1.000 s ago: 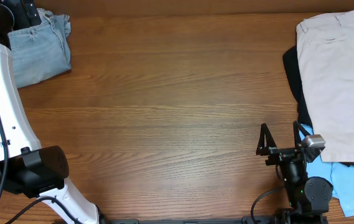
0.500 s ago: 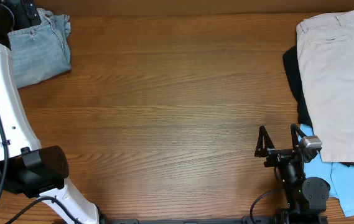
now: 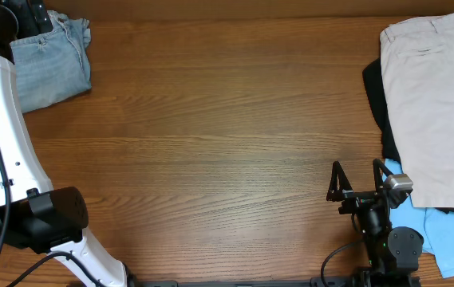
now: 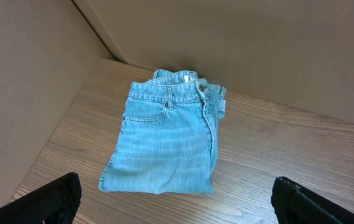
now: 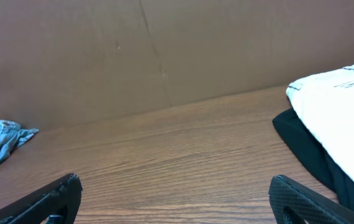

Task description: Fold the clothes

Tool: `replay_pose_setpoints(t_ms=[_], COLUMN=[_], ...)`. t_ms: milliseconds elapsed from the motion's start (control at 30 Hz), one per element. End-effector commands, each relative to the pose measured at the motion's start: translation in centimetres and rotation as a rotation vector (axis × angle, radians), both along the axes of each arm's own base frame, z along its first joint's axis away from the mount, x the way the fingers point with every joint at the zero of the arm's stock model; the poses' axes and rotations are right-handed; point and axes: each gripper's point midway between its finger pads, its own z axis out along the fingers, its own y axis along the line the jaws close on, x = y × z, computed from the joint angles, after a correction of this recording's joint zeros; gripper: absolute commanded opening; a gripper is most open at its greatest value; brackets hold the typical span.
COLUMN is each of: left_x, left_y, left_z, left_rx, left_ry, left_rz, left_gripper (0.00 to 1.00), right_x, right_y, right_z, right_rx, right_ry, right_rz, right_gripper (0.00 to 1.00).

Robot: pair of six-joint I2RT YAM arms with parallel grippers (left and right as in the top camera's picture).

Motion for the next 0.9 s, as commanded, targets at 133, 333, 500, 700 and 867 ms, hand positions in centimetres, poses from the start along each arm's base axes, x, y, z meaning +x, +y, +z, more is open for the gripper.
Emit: replay_pose_setpoints(t_ms=[133,333,500,700,867], left_x=[0.0,-0.5,-3.2,-8.7,-14.2], left_y=[0.0,-0.4,-1.6,-4.6,-7.0], left_z=[-0.2,0.1,4.8,5.6,4.0], left_rx=[-0.016,-0.016,0.011,0.008,0.023], left_ry=[0.001,0.002,-0.086,-0.082,-0.043], left_rz=[0.004,-0.001,-0.008,-0.038,-0.065], left_gripper=[1.00,1.00,1.00,1.00,1.00], right_x=[0.0,0.0,0.0,0.0,0.0], right_y=[-0.1,-0.1,-0.1,-0.1,-0.1], right_z=[-0.1,-0.1,-0.1,-0.1,-0.1], right_rx=[0.000,0.000,0.000,0.000,0.000], right_ry=[-0.009,-0.009,-0.009,-0.009,-0.009], right_rz=[-0.007,-0.007,-0.007,-0.007,-0.007], right_gripper=[1.00,1.00,1.00,1.00,1.00])
